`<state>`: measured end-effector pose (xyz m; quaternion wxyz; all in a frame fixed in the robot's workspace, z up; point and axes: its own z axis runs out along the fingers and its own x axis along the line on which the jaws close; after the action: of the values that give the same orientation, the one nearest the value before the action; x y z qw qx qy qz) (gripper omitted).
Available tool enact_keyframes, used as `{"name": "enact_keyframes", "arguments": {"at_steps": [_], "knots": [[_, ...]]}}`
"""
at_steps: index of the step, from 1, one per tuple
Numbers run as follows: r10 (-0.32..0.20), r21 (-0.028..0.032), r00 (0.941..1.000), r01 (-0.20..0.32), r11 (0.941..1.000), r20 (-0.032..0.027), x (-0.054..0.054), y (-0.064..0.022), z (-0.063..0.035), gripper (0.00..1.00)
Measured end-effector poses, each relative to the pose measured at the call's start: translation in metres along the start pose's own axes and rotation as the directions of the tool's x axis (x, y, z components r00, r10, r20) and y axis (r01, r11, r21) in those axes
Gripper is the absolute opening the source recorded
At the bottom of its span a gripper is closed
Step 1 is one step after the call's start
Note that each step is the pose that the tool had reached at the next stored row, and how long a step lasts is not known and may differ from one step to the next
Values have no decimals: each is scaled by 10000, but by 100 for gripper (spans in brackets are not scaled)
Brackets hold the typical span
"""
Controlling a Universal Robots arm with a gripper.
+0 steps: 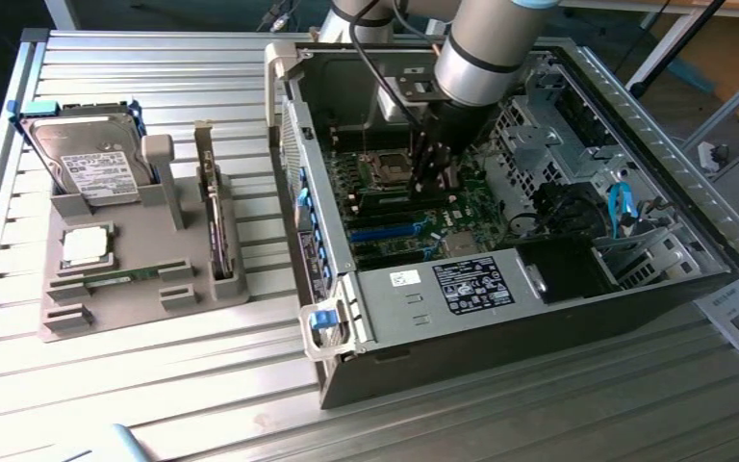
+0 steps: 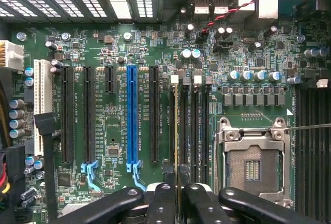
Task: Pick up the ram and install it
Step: 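Insert the ram into the slot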
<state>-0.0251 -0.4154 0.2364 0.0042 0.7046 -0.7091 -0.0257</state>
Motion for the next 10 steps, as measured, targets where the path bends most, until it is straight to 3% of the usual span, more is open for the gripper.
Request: {"name": "enact_keyframes", "arguments": {"at_steps": [10], "knots": [[0, 1, 10000, 0, 10000, -1, 0, -1, 12, 13]]}}
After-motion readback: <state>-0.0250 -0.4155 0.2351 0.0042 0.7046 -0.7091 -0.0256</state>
